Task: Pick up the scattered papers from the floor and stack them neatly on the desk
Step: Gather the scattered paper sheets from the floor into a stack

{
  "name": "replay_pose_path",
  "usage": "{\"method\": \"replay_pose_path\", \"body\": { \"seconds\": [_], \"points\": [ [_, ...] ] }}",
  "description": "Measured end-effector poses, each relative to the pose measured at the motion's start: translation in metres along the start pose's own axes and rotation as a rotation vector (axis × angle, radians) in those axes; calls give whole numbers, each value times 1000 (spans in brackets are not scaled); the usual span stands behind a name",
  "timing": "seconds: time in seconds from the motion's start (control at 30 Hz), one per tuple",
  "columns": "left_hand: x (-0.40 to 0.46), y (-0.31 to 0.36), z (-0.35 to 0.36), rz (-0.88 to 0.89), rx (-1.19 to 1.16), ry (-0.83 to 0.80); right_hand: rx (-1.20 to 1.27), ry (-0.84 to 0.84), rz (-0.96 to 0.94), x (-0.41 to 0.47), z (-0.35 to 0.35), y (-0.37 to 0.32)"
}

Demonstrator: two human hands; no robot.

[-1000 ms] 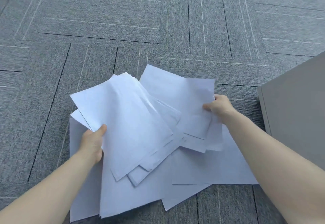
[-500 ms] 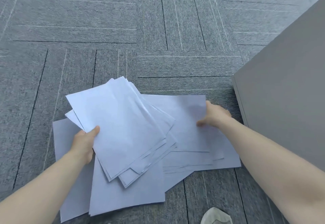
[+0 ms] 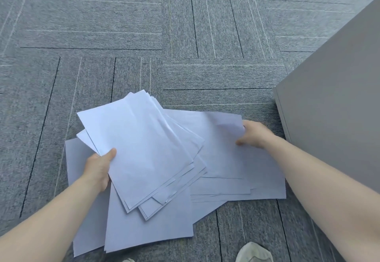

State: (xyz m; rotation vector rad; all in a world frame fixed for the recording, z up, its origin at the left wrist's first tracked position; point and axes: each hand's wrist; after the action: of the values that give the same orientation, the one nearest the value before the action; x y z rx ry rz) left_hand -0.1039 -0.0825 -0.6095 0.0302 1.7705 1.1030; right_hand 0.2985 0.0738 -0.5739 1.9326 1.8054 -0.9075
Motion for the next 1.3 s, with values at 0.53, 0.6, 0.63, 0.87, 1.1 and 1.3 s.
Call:
{"method": "replay_pose_path", "body": {
  "seconds": [0.53,0.6,0.63,0.87,1.1,1.3],
  "points": [
    [11,1,-11,2,-37,201,673,419,-11,16,-68,-19],
    [11,1,-10,-6,-28,202,765,493,-26,15,-75,-28],
    [11,1,-9,-8,-23,197,797,520,-35,14,-78,-33],
    [13,-1,-2,-13,-2,163,1150,717,-116,-2,-96,-65],
    [11,-1,4,-25,-40,134,1561,731,-46,6,-99,-78],
    [2,6,17,1,-88,55,1621,413,17,2,-33,-113]
  ]
}}
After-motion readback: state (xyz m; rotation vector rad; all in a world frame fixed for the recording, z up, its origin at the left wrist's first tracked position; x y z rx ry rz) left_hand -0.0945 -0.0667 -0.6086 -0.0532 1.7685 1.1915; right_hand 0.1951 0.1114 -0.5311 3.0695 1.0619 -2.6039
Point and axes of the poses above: each hand's wrist, its own x-axis towards the middle knuckle, its own z-axis out of the palm, y = z × x
